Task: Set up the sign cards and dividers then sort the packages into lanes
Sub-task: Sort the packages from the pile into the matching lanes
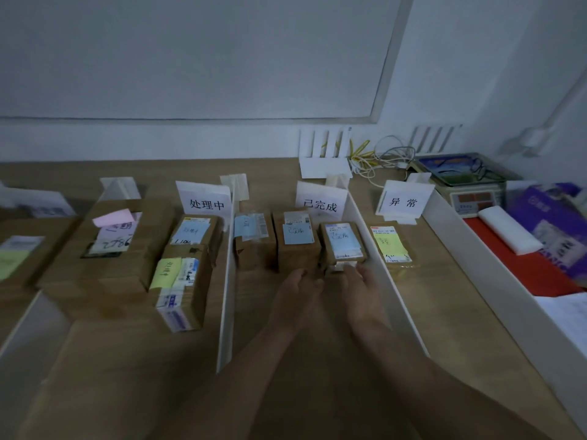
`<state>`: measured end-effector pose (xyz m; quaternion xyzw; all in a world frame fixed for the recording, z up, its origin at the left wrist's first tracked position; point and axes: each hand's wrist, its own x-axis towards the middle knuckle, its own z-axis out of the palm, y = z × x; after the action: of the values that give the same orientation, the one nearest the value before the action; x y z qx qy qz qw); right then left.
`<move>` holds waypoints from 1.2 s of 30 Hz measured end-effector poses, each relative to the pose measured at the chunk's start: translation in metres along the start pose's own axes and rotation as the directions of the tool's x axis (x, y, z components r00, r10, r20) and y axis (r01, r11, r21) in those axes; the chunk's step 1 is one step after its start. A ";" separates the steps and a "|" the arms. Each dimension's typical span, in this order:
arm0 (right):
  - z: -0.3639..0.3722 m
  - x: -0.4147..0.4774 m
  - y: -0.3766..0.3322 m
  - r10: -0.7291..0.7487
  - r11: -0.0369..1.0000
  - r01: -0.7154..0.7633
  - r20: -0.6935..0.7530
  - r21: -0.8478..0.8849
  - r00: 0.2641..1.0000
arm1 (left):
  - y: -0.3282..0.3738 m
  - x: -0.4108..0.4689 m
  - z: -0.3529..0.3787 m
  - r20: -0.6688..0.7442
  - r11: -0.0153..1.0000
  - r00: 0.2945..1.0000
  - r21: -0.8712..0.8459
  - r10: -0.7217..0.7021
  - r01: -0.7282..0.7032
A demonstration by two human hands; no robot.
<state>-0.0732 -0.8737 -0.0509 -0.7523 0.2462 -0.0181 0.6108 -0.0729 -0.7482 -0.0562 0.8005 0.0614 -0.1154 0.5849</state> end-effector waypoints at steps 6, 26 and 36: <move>-0.005 -0.045 -0.021 -0.141 0.986 0.147 0.074 -0.082 0.987 | 0.020 -0.050 -0.029 -0.096 0.998 0.994 -0.046 0.047 -0.051; 0.009 -0.239 -0.070 -0.428 0.892 0.451 0.325 0.004 0.843 | 0.028 -0.274 -0.148 -0.546 0.992 0.837 -0.072 0.050 -0.106; 0.138 -0.361 -0.079 -0.516 0.824 0.563 0.498 0.067 0.697 | -0.033 -0.371 -0.290 -0.673 0.997 0.740 -0.050 0.015 -0.066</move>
<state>-0.3171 -0.5960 0.0859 -0.7965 -0.1497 0.0079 0.5858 -0.4063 -0.4485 0.0926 0.7684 0.2544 0.1957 0.5536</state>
